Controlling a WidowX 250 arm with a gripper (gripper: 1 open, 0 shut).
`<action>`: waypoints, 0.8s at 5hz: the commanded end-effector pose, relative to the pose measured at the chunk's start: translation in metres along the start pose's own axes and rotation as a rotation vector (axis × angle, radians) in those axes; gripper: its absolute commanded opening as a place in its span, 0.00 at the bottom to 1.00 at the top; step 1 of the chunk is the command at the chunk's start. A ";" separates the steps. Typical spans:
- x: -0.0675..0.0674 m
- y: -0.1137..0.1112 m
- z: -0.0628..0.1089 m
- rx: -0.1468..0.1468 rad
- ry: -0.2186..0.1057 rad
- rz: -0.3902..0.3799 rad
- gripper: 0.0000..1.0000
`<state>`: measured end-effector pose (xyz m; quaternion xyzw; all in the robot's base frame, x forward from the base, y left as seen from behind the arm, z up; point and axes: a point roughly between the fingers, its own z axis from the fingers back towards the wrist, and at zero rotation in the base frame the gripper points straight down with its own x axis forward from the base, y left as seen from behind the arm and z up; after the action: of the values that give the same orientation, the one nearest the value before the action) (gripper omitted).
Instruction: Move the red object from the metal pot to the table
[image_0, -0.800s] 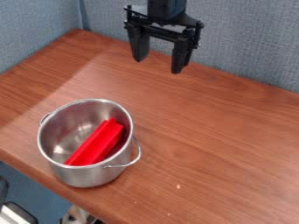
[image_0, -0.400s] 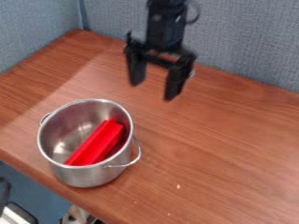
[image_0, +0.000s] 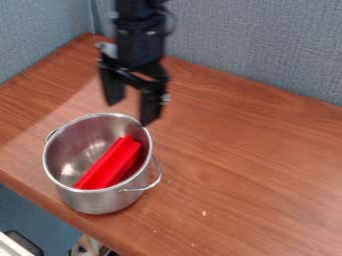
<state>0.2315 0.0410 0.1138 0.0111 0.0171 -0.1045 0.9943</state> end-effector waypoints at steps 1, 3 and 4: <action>-0.024 0.001 -0.009 0.012 -0.052 0.067 1.00; -0.044 0.000 -0.048 0.008 -0.032 0.132 1.00; -0.046 0.004 -0.061 0.016 -0.025 0.134 1.00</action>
<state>0.1844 0.0525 0.0526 0.0127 0.0085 -0.0404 0.9991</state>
